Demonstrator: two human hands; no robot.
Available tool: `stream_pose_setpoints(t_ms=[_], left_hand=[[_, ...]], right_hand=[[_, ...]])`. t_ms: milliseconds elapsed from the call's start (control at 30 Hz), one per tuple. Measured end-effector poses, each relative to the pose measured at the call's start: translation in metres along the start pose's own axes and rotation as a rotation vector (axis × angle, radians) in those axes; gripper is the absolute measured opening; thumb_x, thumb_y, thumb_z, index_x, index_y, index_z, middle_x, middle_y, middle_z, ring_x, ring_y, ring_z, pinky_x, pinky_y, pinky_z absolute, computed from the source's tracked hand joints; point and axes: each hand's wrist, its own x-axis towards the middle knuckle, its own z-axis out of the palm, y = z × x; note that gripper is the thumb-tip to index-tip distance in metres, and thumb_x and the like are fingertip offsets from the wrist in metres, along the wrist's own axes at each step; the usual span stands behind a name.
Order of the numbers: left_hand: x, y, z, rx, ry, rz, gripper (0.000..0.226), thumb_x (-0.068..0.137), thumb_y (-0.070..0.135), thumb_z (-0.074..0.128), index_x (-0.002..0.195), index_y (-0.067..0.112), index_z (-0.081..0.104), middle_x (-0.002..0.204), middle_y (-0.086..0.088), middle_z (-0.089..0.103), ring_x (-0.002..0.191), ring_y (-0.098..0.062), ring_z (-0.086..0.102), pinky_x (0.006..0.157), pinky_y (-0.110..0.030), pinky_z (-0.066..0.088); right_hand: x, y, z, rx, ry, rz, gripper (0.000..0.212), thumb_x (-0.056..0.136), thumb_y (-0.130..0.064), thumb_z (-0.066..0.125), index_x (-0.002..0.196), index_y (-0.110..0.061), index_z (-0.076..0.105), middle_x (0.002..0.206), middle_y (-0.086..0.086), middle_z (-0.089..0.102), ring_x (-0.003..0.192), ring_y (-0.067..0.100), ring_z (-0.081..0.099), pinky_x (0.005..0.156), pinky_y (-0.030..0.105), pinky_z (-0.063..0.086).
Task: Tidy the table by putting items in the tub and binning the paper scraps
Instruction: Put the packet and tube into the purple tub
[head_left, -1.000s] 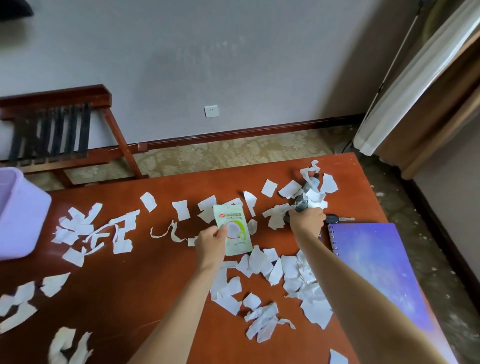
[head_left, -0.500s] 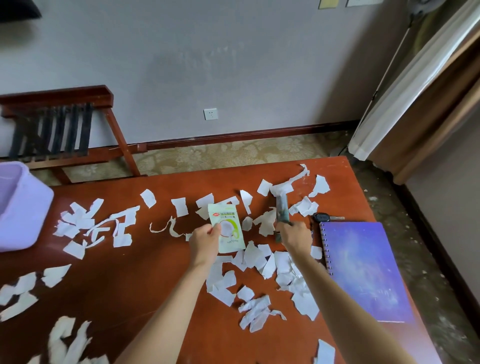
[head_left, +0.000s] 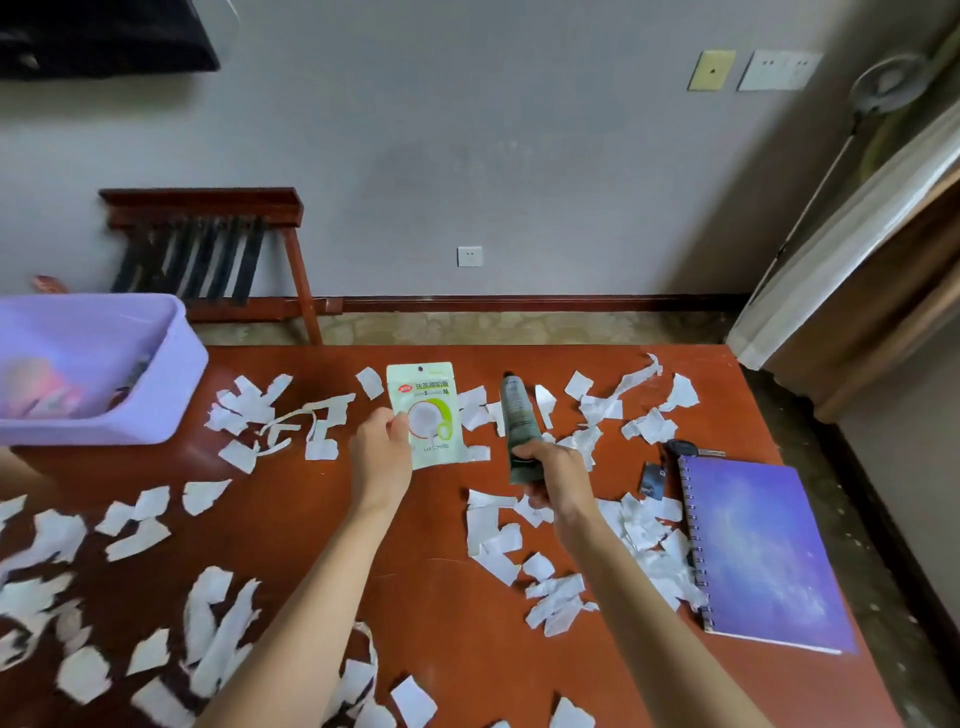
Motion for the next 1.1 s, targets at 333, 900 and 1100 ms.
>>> stream_pose_setpoints(t_ms=[333,900,1100], left_hand=[[0.069,-0.068,-0.161,-0.018,0.269,0.007,0.031,0.1,0.011,0.033,0.112,-0.009,0.054,0.125,-0.023,0.057,0.109,-0.035,0.058,0.047,-0.005,0.041],[0.31,-0.256,-0.357,0.146,0.16,-0.122,0.03,0.098,0.005,0.031,0.106,-0.013,0.054,0.112,-0.031,0.06,0.104,-0.044,0.055,0.083,-0.045,0.042],[0.347,-0.292,-0.332,0.339,-0.145,-0.224,0.034,0.099,0.009,0.03,0.121,-0.005,0.052,0.129,-0.023,0.053,0.12,-0.036,0.049,0.093,-0.039,0.038]], right_hand=[[-0.027,-0.022,0.188,-0.127,-0.16,-0.113,0.018,0.083,-0.008,0.057,0.065,-0.005,0.053,0.028,-0.003,0.045,0.022,0.007,0.036,0.031,0.011,0.021],[0.005,-0.044,0.523,-0.303,-0.137,-0.03,0.03,0.082,-0.011,0.057,0.054,-0.005,0.049,0.035,0.007,0.048,0.018,0.009,0.027,0.031,0.009,0.021],[0.033,-0.04,0.554,-0.426,-0.094,-0.003,0.028,0.08,-0.014,0.057,0.052,-0.011,0.051,0.043,0.007,0.048,0.034,0.015,0.028,0.038,0.016,0.021]])
